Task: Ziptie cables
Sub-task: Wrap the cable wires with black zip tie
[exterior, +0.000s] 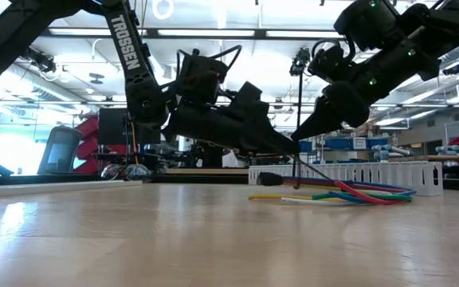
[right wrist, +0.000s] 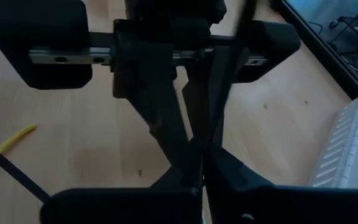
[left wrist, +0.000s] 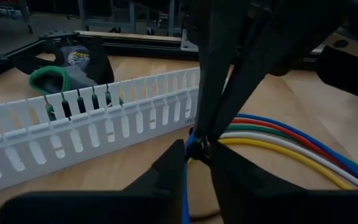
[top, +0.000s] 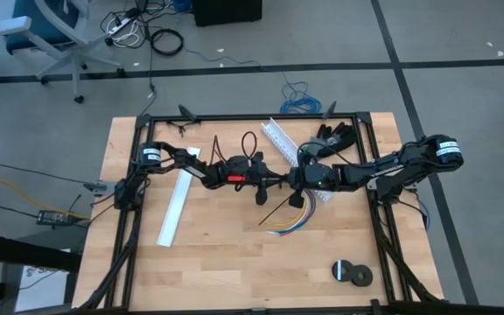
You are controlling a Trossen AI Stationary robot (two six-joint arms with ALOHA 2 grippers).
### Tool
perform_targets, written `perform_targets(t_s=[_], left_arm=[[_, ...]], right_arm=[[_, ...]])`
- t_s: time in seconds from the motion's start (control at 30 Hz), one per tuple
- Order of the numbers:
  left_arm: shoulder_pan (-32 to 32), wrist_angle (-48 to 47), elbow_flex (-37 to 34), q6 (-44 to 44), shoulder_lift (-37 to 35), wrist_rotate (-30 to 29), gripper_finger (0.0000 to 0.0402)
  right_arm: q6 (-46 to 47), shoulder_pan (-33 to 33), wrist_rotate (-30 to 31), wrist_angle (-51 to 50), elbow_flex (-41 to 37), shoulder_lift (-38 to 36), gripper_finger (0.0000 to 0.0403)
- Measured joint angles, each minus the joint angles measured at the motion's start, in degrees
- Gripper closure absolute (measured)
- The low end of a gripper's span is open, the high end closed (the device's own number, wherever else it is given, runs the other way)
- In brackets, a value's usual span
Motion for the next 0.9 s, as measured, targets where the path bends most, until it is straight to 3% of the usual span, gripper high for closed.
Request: perform_targets(t_s=[0.13,0.27,0.53,0.63,0.77,0.9], left_arm=[[0.0,-0.8,0.0,0.0,0.0,0.9,0.0278],[1.5,0.2,0.0,-0.3,0.0,7.6,0.0257],[8.4,3.9,0.0,-6.9,-0.1,26.5,0.0253],[10.9,3.1,0.0,-9.1,-0.1,29.2,0.0253],[12.0,2.5,0.0,-10.3,-0.1,33.6,0.0253],[11.6,2.5,0.0,-10.3,-0.1,34.5,0.0253]], right_arm=[[0.0,0.2,-2.2,-1.0,0.0,0.0,0.0402],[1.9,0.9,-2.7,-4.0,0.0,0.0,0.0403],[2.8,2.5,-2.9,-4.5,0.0,0.0,0.0403],[3.1,2.9,-4.0,-3.8,0.0,0.0,0.0403],[5.4,2.9,-10.3,-5.2,0.0,0.0,0.0403],[8.2,2.9,-12.8,-10.0,0.0,0.0,0.0403]])
